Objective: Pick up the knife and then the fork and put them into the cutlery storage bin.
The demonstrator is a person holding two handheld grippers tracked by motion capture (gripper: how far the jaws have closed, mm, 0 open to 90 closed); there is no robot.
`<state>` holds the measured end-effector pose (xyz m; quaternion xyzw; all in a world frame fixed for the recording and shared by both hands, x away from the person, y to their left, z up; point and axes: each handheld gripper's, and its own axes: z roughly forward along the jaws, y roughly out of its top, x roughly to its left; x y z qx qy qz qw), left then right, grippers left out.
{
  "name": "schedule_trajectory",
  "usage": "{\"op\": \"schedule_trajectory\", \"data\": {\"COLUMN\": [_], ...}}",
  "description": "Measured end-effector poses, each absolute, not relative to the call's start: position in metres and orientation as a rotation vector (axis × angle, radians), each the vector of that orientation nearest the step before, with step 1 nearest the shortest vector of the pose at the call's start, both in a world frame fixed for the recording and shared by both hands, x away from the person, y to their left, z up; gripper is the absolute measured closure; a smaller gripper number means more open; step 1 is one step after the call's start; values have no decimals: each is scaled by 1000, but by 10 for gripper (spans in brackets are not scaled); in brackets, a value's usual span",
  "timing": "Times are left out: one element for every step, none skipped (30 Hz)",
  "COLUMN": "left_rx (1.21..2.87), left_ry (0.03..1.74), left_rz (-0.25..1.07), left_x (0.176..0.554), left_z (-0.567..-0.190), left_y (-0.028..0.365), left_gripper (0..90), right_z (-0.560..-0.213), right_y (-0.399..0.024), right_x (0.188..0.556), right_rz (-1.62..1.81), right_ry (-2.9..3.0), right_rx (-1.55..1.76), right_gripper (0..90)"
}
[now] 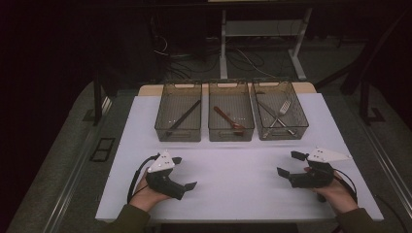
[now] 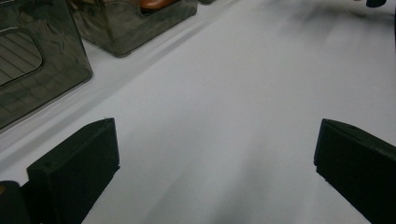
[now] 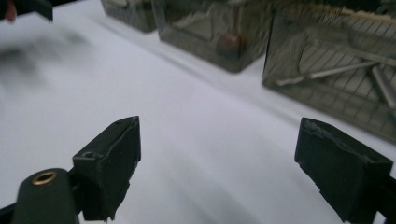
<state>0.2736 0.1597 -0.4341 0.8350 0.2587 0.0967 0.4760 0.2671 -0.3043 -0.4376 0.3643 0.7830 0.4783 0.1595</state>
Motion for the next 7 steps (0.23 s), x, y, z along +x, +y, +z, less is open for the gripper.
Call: {"op": "schedule_trajectory", "data": {"left_rx": [2042, 2042, 2042, 2041, 2040, 2042, 2041], "left_ry": [632, 632, 633, 633, 634, 633, 634], "left_rz": [236, 237, 238, 239, 239, 241, 242], "left_x": [274, 274, 274, 274, 274, 274, 274], "left_z": [-434, -434, -434, -434, -434, -434, -434], "left_y": [160, 160, 160, 160, 160, 161, 160], "left_gripper": [0, 0, 0, 0, 0, 0, 0], "right_z": [-439, -441, -442, -442, -442, -441, -440], "right_y": [-306, -307, -307, -308, -308, -307, -307], "right_x": [266, 264, 263, 263, 263, 263, 263], "right_rz": [1359, 1358, 1360, 1366, 1369, 1371, 1380], "right_ry": [2245, 2248, 2248, 2246, 2243, 2242, 2241], "right_rx": [1037, 1042, 1039, 1037, 1034, 1035, 1038], "right_gripper": [138, 138, 138, 138, 138, 138, 138]}}
